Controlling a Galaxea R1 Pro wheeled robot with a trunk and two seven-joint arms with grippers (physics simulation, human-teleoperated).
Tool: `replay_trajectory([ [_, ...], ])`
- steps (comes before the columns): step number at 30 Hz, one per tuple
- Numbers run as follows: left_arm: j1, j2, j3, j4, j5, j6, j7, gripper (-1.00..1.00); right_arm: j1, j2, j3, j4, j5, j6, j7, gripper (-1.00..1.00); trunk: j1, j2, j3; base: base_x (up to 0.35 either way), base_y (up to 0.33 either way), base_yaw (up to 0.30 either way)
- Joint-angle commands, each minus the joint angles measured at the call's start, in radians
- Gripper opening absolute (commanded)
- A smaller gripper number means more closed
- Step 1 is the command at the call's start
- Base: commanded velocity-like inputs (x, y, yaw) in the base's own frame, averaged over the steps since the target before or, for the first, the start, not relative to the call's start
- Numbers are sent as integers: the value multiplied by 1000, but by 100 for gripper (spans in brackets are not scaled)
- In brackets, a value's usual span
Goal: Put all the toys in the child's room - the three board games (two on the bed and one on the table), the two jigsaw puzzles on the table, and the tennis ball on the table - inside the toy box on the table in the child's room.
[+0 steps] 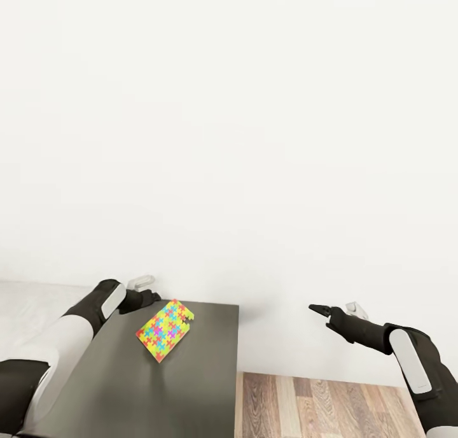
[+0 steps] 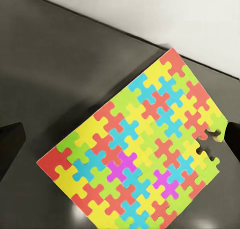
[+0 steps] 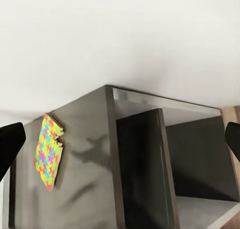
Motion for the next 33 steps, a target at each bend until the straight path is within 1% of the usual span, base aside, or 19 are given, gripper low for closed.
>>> replay_trajectory([
  [1, -1, 1, -5, -1, 0, 3, -2, 100, -1, 0, -2, 0, 9, 4, 10, 100, 1, -2, -4, 0, 0, 0],
  [5, 0, 11, -4, -1, -1, 4, -3, 100, -1, -3, -2, 0, 8, 4, 10, 100, 1, -2, -10, 0, 0, 0],
  [9, 1, 14, -5, -2, 0, 0, -2, 100, -1, -4, -2, 0, 8, 4, 11, 100, 1, -2, -17, 0, 0, 0],
  [25, 3, 12, -6, -4, -1, -4, -2, 100, -1, -7, -2, 0, 8, 6, 11, 100, 1, -2, -43, 0, 0, 0],
  [33, 3, 12, -6, -4, -1, -5, -2, 100, -1, -4, -1, 0, 8, 6, 11, 100, 1, -2, -56, 0, 0, 0],
])
